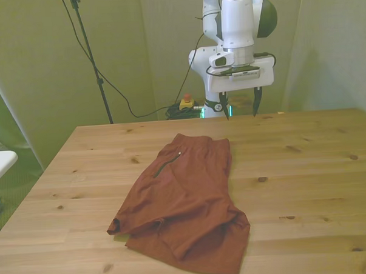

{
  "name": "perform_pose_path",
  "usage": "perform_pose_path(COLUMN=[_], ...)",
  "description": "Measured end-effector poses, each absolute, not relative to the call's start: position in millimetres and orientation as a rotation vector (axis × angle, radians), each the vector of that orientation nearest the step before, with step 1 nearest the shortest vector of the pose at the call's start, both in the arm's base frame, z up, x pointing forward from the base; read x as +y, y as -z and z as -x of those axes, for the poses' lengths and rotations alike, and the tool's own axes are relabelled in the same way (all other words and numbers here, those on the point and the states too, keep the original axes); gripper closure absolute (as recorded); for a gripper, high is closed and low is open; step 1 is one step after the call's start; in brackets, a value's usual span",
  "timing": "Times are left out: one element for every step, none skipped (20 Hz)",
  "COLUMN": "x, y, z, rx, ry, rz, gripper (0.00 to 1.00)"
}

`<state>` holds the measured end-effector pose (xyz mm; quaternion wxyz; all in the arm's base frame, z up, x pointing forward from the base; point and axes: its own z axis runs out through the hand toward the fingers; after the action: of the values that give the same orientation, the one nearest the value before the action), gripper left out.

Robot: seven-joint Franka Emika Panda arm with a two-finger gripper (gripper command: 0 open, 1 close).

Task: Unfold the shorts

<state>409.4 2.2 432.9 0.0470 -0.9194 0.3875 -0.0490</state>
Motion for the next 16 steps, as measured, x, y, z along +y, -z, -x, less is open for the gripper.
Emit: perform_pose_path(x=[2,2,1,1,-2,-9,-19,-33,-50,-68,-87,-107,-127,-145,-164,-181], y=[-433,-432,-432,-433,-435,-437,-441,-445,-449,-453,-455,-457,-459,-460,-460,-460], z=[-410,-410,-411,-413,-416,-420,-424,-429,-435,-442,-448,-456,-465,-474,-484,-494], rx=[1.181,1.175,1.170,1.169,1.177,1.190,1.210,1.241,1.278,1.315,1.346,1.378,1.403,1.423,1.449,1.471], ry=[0.150,0.159,0.179,0.202,0.234,0.265,0.295,0.323,0.349,0.367,0.377,0.388,0.395,0.402,0.407,0.412], rz=[2.808,2.820,2.824,2.820,2.809,2.796,2.783,2.764,2.739,2.712,2.691,2.670,2.655,2.643,2.626,2.605], gripper=[0.00,0.00,0.00,0.00,0.00,0.00,0.00,0.00,0.00,0.00,0.00,0.00,0.00,0.00,0.00,0.00])
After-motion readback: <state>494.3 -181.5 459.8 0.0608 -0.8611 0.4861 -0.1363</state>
